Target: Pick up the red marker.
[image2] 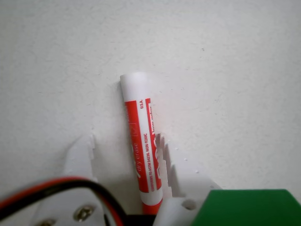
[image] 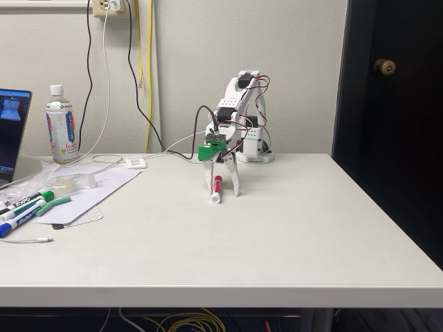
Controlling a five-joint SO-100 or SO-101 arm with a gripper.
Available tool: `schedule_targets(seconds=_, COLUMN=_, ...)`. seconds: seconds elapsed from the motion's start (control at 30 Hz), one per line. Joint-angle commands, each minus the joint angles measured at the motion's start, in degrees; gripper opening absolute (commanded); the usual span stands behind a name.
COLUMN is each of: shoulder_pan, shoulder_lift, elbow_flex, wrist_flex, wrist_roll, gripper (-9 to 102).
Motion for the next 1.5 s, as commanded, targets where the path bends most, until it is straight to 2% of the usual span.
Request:
schedule_targets(seconds=0.0, shoulder_pan=0.7, shoulder_lift=0.2, elbow_flex=-0.2, wrist_flex=-0.4, wrist_roll=-0.1, gripper=31)
schedule_targets(seconds=0.57, shoulder_pan=3.7, shoulder_lift=1.7, elbow_flex=-0.3, wrist_flex=4.5, wrist_roll=-7.0, gripper=31)
schedule_targets(seconds=1.0, shoulder_pan=2.6, shoulder_lift=1.2, elbow_flex=-0.4, wrist_flex=4.9, wrist_roll=-7.1, gripper=20)
schedule_targets(seconds=1.47, shoulder_pan=2.5, shoulder_lift=1.2, elbow_flex=-0.4, wrist_flex=4.8, wrist_roll=-6.7, gripper=14)
